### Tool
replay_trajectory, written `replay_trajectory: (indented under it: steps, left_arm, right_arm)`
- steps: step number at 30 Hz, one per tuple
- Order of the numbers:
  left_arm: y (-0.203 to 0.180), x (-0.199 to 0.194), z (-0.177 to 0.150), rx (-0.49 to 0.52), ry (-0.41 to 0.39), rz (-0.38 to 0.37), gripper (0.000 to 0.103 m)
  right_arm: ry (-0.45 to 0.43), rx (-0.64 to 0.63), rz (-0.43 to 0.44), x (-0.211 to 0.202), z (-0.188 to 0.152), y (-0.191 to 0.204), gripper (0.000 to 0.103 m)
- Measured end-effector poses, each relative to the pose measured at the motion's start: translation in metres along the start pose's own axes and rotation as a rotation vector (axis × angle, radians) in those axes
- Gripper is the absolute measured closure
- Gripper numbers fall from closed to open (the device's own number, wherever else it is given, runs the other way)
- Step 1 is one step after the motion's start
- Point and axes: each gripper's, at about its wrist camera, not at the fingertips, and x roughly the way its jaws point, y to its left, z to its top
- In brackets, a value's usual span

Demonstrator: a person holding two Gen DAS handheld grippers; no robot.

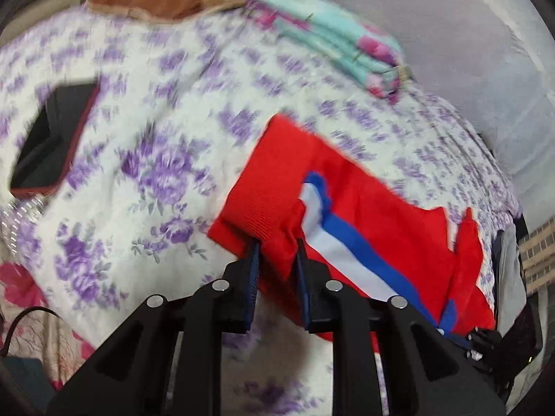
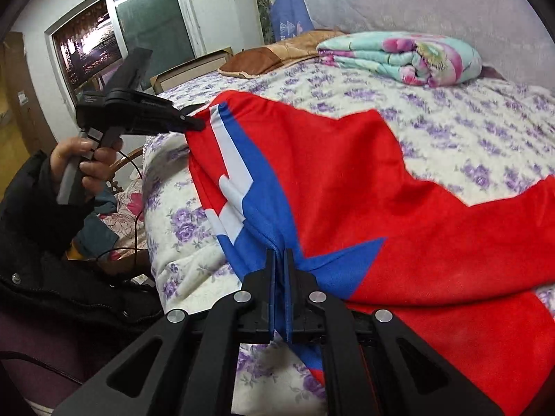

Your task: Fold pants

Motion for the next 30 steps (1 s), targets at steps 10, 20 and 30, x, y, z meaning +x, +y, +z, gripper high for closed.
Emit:
replay_trajectory:
  steps: [10, 20, 30]
  left_arm:
    - [0.006, 0.023, -0.019, 0.032, 0.052, 0.081, 0.075]
    - [-0.065, -0.053, -0.042, 0.326, -0.072, 0.120, 0.030]
    - [-0.217, 0.043, -0.109, 0.692, 0.129, -0.171, 0.028]
  right_arm:
    - [0.044, 0.012, -0.009, 0.007, -0.012, 0.003, 0.085]
    - [-0.172, 0.196, -0.461, -0.108, 0.038, -0.071, 0.010]
    - [0.236, 0.366, -0.858, 0.013, 0.084, -0.215, 0.023]
